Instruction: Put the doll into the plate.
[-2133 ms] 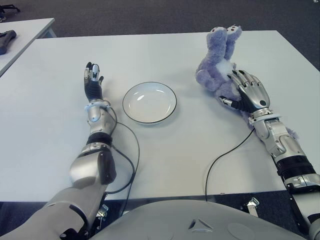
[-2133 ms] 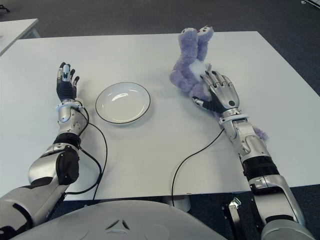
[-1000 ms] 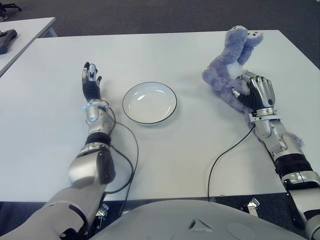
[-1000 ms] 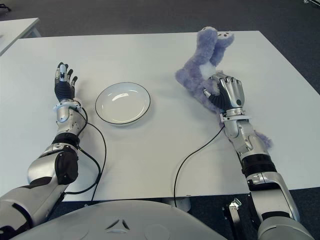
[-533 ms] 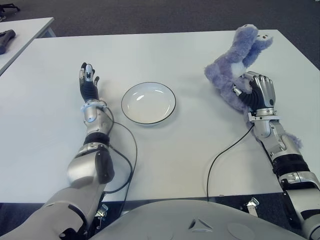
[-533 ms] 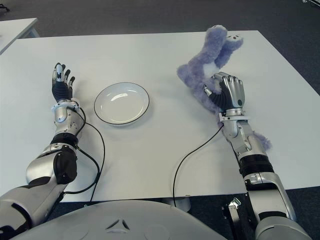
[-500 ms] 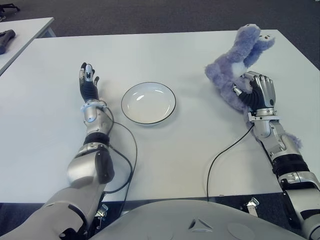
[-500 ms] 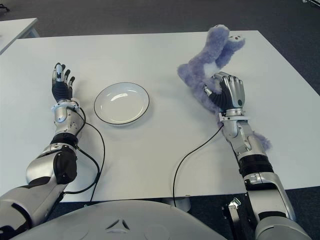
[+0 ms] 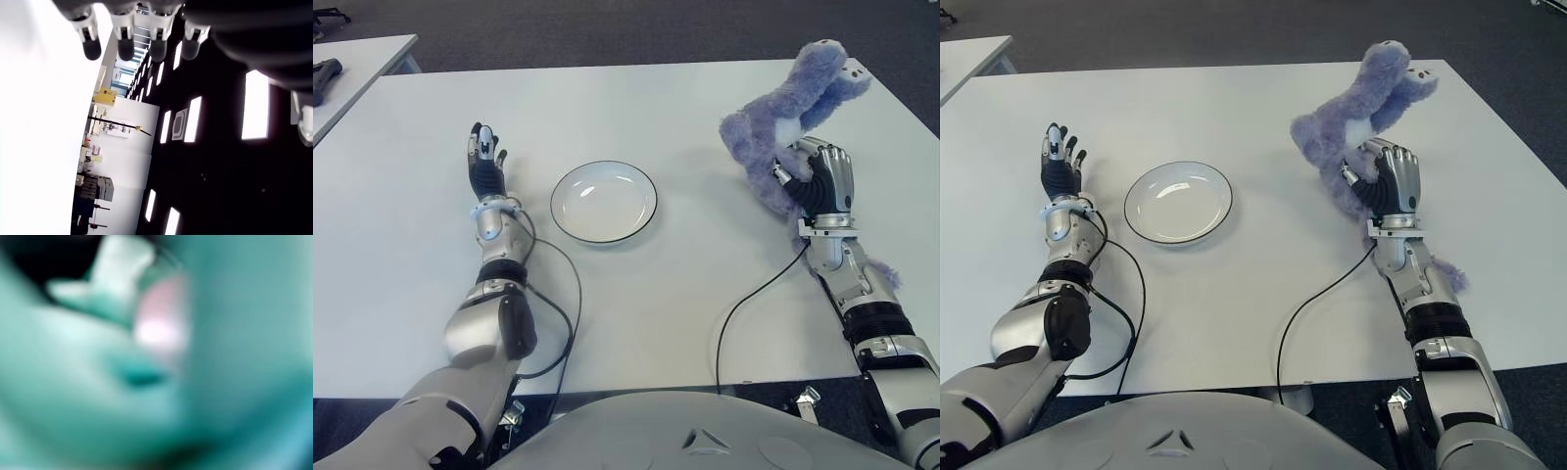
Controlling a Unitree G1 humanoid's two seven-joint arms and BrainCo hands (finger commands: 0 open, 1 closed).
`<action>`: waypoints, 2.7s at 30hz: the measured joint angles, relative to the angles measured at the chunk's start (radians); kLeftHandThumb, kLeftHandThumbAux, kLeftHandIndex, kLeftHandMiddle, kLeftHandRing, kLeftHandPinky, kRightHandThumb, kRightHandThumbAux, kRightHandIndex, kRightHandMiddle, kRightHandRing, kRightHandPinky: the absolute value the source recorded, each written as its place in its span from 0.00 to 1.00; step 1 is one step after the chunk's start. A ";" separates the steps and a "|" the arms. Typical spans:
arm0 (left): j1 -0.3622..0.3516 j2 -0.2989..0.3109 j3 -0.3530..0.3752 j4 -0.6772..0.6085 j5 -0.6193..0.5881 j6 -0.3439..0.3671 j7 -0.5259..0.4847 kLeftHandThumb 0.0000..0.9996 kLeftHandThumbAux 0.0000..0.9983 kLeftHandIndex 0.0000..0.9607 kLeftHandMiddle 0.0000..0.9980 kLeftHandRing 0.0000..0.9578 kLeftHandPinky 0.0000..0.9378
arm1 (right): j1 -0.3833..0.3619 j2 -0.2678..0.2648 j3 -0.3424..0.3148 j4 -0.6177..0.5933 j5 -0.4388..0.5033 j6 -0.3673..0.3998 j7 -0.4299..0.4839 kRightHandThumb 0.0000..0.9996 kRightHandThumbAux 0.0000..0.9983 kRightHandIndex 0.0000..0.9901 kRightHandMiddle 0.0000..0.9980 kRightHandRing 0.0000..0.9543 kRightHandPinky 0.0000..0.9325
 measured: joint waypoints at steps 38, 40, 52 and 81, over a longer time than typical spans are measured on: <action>-0.001 0.002 0.001 0.003 -0.010 0.000 0.000 0.00 0.36 0.04 0.00 0.00 0.00 | -0.034 0.057 -0.002 -0.166 -0.015 -0.042 -0.041 0.50 0.72 0.78 0.87 0.92 0.94; -0.001 0.002 0.001 0.004 -0.010 0.000 0.000 0.00 0.36 0.04 0.00 0.00 0.00 | -0.041 0.057 -0.001 -0.166 -0.020 -0.043 -0.041 0.50 0.72 0.78 0.87 0.92 0.94; -0.002 0.000 0.000 0.005 -0.010 0.000 0.000 0.00 0.35 0.03 0.00 0.00 0.00 | -0.096 0.047 0.026 -0.139 -0.053 -0.101 -0.034 0.49 0.71 0.77 0.86 0.91 0.93; -0.008 -0.013 -0.022 0.005 0.007 -0.021 0.001 0.00 0.38 0.00 0.01 0.00 0.00 | -0.285 0.039 0.137 0.096 -0.113 -0.219 0.000 0.57 0.71 0.76 0.85 0.90 0.94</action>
